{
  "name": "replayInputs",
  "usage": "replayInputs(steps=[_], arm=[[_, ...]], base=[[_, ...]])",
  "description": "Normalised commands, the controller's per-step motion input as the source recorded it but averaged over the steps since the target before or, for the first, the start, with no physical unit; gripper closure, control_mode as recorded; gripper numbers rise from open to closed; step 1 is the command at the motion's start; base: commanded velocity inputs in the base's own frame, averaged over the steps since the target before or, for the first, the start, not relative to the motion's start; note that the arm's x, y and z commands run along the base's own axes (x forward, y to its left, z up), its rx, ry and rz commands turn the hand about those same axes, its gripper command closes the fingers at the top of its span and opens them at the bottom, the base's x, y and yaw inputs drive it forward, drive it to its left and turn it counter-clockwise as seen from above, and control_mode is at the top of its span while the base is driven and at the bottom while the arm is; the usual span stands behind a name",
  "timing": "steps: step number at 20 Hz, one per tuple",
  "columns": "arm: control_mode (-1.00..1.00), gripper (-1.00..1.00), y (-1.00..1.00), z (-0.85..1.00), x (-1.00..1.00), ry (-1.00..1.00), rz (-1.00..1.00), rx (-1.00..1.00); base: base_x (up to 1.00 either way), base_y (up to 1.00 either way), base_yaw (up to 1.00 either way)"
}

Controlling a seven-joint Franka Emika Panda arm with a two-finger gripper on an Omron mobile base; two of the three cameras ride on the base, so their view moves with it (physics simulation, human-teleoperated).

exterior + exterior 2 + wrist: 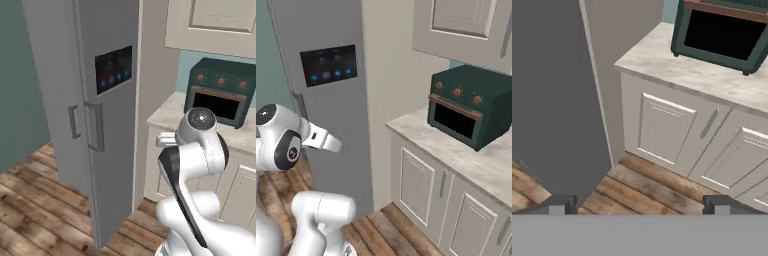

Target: Place the kiwi in the correct fridge rack based on whether it is a fruit or vegetable. Finally, close the fridge door.

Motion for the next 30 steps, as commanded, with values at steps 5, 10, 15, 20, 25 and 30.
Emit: replayInputs(steps=[5,10,15,20,25,30], arm=[[1.0,-1.0,0.0,0.0,0.0,0.0,0.0,0.0],[1.0,-1.0,0.0,0.0,0.0,0.0,0.0,0.0],[1.0,-1.0,0.0,0.0,0.0,0.0,0.0,0.0],[1.0,-1.0,0.0,0.0,0.0,0.0,0.0,0.0],[1.0,-1.0,0.0,0.0,0.0,0.0,0.0,0.0],[1.0,-1.0,0.0,0.0,0.0,0.0,0.0,0.0]], base=[[0.6,-0.45,0.48],[0.48,-0.29,0.47],[0.46,-0.34,0.46],[0.47,-0.24,0.43],[0.43,-0.23,0.41],[0.47,-0.32,0.35]])
